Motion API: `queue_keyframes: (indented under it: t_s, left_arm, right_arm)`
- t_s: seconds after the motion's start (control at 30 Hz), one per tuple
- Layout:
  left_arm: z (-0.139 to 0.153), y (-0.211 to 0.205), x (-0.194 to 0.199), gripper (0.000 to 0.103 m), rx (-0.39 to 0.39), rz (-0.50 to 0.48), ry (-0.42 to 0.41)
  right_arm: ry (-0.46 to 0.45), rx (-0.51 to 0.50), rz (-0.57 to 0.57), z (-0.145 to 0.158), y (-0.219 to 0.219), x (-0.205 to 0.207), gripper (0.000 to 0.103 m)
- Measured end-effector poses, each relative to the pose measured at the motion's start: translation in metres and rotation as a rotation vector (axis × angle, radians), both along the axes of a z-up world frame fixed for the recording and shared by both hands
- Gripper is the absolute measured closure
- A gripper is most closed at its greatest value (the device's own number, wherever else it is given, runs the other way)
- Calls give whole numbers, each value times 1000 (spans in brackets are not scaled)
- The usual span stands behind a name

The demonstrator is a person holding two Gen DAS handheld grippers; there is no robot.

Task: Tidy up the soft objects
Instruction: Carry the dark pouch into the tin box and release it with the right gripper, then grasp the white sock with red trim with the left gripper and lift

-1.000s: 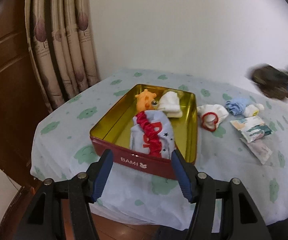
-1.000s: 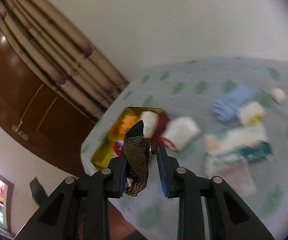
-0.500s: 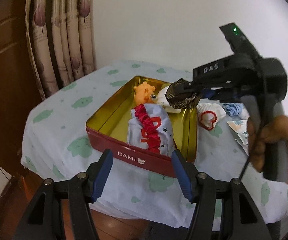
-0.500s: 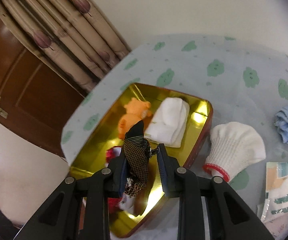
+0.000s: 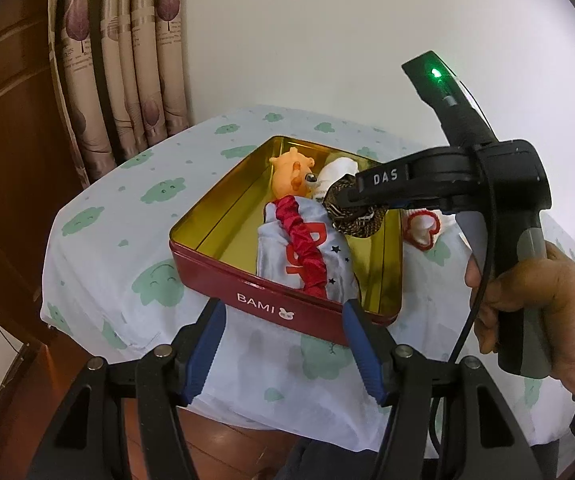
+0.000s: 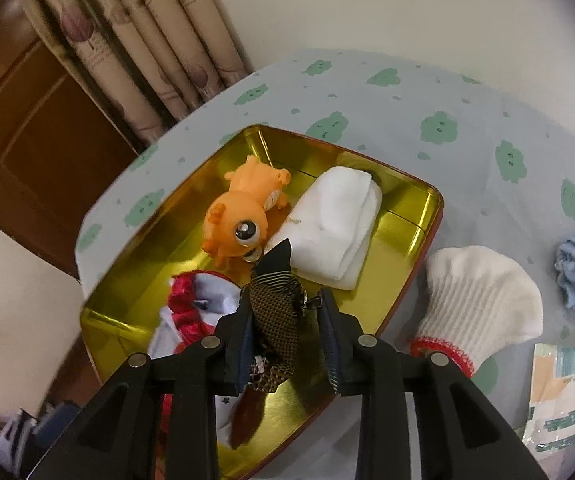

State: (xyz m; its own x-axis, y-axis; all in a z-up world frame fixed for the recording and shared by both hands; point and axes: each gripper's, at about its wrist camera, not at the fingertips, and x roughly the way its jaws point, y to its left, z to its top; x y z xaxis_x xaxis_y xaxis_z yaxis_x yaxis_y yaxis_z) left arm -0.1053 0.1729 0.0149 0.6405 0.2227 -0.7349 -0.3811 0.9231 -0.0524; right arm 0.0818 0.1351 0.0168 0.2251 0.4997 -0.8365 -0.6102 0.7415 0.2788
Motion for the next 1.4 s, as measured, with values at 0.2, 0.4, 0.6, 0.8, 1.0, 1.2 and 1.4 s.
queue_keyframes:
  t_s: [0.2, 0.4, 0.6, 0.8, 1.0, 1.2, 1.4]
  left_arm:
    - [-5, 1, 3, 41, -1, 2, 31]
    - [-9, -2, 6, 41, 17, -8, 57]
    - [-13, -8, 8, 41, 43, -27, 78]
    - [-15, -14, 9, 41, 70, -45, 93]
    - [-15, -24, 9, 41, 116, -63, 95]
    - [-16, -46, 9, 41, 147, -146, 85]
    - [-4, -99, 24, 41, 274, -316, 53]
  right_arm:
    - [-56, -30, 1, 1, 2, -5, 60]
    - [-93, 30, -25, 17, -7, -9, 42]
    - [-132, 174, -88, 41, -37, -20, 33]
    - [-187, 208, -244, 47, -125, -45, 26]
    - [-348, -61, -410, 32, -235, -77, 14]
    - [-373, -376, -556, -7, -330, -80, 14]
    - [-292, -386, -635, -35, -381, -72, 14]
